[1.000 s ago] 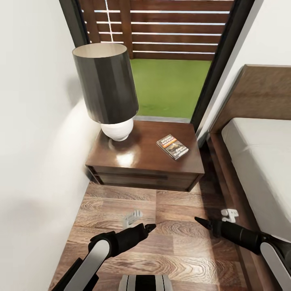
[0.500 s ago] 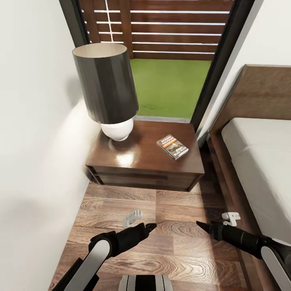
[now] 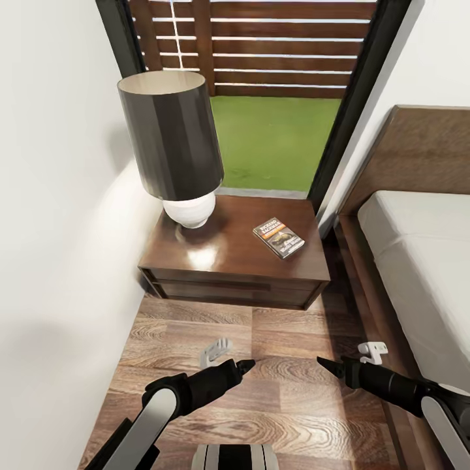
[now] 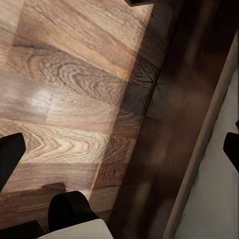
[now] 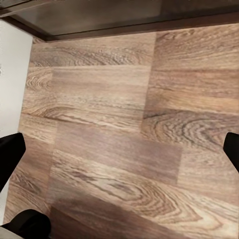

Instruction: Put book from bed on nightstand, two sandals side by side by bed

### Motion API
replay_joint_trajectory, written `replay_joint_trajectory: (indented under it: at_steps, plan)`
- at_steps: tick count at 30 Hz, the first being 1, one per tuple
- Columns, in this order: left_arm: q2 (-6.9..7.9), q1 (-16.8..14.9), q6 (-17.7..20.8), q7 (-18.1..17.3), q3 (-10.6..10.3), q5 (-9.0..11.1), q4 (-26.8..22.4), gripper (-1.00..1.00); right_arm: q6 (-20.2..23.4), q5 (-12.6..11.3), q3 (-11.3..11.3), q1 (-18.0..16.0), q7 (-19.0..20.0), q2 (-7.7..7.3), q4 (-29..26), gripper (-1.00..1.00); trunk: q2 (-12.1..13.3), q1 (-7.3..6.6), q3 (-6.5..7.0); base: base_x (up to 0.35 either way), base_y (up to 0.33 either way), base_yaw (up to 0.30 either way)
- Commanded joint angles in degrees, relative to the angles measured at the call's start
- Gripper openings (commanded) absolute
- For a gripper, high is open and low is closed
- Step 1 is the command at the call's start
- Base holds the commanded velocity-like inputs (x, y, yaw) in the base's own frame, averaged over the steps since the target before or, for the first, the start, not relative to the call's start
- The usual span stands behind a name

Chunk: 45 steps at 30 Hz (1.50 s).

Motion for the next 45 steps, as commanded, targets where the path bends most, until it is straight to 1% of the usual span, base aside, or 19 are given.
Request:
replay_joint_trajectory:
  at_steps: [1,15,45]
  plan:
    - [0.03,0.0,-0.06,0.57,-0.07,0.64,-0.17,1.0,0.54,-0.03,-0.07,-0.06,0.21,0.0,-0.03,1.0,-0.02,-0.01,0.02,0.0,0.0,0.0]
    - [0.02,0.15,-0.03,0.53,-0.03,0.85,-0.41,1.0,3.11,0.07,-0.11,-0.52,0.35,-0.02,-0.05,1.0,-0.02,-0.01,1.09,0.0,0.0,0.0]
    - [0.01,0.17,-0.03,0.36,0.0,0.92,-0.49,1.0,3.61,0.06,0.29,-0.85,0.3,0.0,-0.05,1.0,-0.02,-0.01,3.89,0.0,0.0,0.0]
